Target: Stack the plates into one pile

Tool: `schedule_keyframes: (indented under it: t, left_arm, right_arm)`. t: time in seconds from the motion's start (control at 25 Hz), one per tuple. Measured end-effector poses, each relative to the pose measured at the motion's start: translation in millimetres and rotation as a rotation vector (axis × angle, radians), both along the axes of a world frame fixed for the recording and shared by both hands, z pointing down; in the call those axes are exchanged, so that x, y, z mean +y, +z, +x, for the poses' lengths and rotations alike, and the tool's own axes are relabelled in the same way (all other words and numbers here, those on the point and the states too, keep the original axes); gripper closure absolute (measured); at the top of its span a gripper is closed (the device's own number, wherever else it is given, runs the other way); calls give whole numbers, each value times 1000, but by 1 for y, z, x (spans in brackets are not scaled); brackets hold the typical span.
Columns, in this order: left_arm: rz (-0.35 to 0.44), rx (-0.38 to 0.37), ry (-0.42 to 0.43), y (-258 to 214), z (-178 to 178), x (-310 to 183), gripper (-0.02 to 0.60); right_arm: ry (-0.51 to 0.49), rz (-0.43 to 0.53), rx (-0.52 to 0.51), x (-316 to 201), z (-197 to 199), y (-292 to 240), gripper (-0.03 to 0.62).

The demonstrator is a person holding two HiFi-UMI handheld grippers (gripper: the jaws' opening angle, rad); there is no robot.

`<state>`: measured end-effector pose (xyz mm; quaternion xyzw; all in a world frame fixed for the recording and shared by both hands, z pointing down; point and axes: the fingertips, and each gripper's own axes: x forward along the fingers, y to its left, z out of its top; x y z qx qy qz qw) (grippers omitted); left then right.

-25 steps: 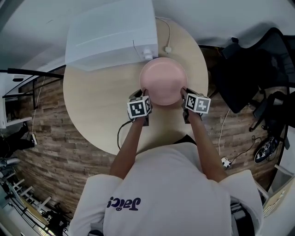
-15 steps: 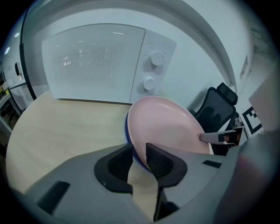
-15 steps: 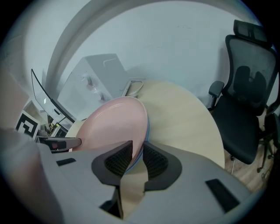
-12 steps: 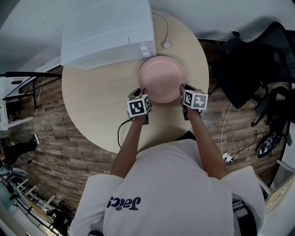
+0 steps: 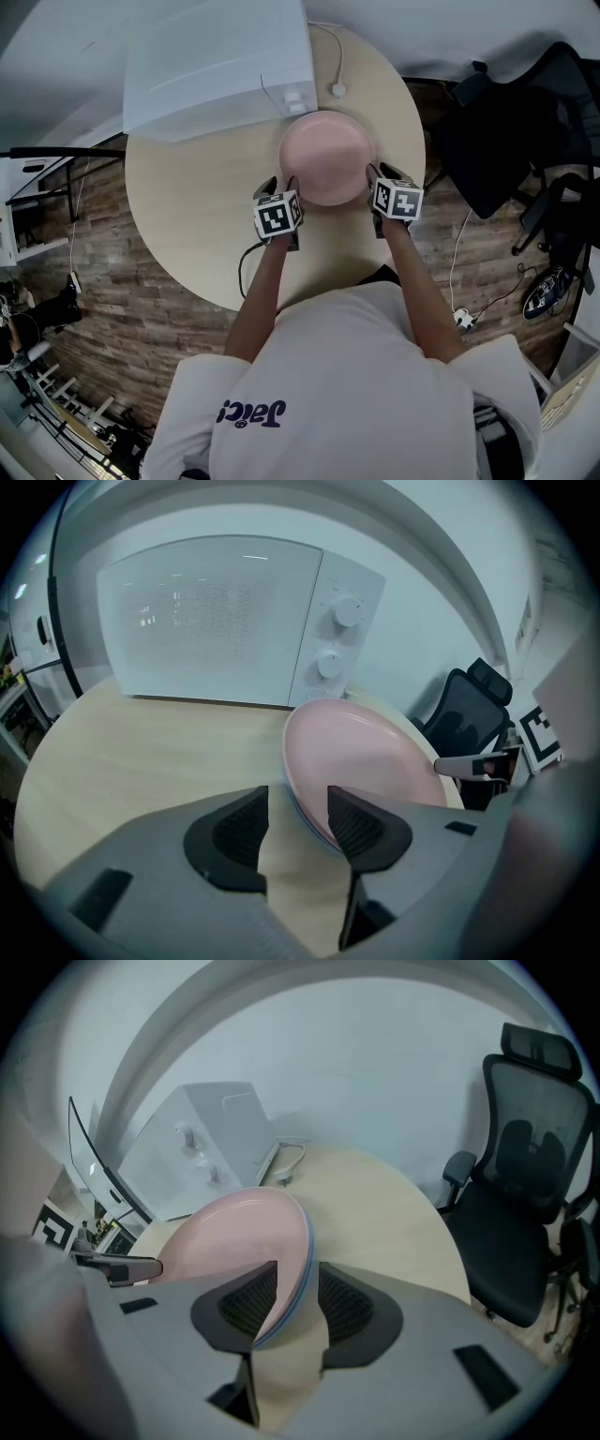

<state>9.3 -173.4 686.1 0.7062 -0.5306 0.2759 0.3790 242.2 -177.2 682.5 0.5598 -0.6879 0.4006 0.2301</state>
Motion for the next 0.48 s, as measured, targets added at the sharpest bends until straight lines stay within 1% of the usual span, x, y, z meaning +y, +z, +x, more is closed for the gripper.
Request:
schedule_keyframes:
  t: [0.24,0.36,0.48]
  left_arm:
    - [13,17,-1,-3,-4,2,394]
    - [26,20,-1,-8,-5,1,394]
    - [50,37,-5,-21,-6,0,394]
  right_arm:
    - [21,23,-28,-3,-1,-4,459]
    - [14,36,-38,-7,-7,-10,459]
    - [-1,73,-51,-14,-16,-24,459]
